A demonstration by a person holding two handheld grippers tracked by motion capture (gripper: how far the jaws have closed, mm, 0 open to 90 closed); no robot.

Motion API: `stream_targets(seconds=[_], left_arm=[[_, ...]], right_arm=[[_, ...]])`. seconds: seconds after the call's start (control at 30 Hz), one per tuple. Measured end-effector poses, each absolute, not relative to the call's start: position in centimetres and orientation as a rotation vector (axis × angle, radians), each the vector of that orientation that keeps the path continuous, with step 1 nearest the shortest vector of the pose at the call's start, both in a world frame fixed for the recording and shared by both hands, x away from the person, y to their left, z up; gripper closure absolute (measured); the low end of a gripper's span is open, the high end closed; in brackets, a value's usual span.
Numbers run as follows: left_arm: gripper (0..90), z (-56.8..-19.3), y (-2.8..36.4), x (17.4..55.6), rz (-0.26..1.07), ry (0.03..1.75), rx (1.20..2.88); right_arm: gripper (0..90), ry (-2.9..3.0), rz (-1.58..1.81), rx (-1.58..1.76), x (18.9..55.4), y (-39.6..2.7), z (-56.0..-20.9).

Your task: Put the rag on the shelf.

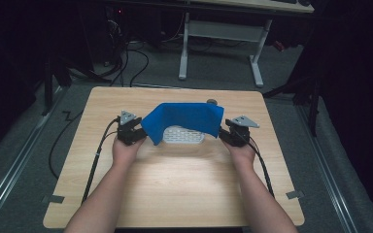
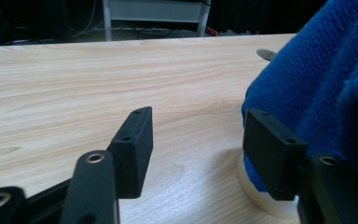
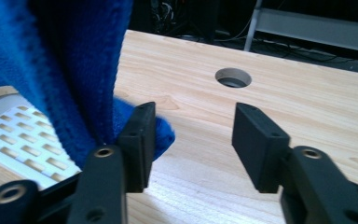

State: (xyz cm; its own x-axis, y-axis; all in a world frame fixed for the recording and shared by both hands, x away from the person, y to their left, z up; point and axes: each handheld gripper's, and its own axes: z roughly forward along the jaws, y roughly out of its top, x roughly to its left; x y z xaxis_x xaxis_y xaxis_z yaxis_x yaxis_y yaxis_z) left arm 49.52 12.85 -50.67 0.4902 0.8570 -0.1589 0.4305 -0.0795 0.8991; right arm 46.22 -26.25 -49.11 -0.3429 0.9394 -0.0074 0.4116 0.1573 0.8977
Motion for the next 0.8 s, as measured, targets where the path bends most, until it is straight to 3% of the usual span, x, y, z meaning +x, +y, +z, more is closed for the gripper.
stream_targets(seconds=[0.17,0.8], left_arm=[[40.0,-50.4,13.9,49.1,0.544,1.112,1.7],[38.8,-51.0,15.9,47.3,0.536,1.123,1.708]], right_arm=[[43.3,1.835,1.132,1.282,46.1,-26.7,-48.8],[40.5,1.857,1.113,1.266,45.2,-26.9,-48.1]])
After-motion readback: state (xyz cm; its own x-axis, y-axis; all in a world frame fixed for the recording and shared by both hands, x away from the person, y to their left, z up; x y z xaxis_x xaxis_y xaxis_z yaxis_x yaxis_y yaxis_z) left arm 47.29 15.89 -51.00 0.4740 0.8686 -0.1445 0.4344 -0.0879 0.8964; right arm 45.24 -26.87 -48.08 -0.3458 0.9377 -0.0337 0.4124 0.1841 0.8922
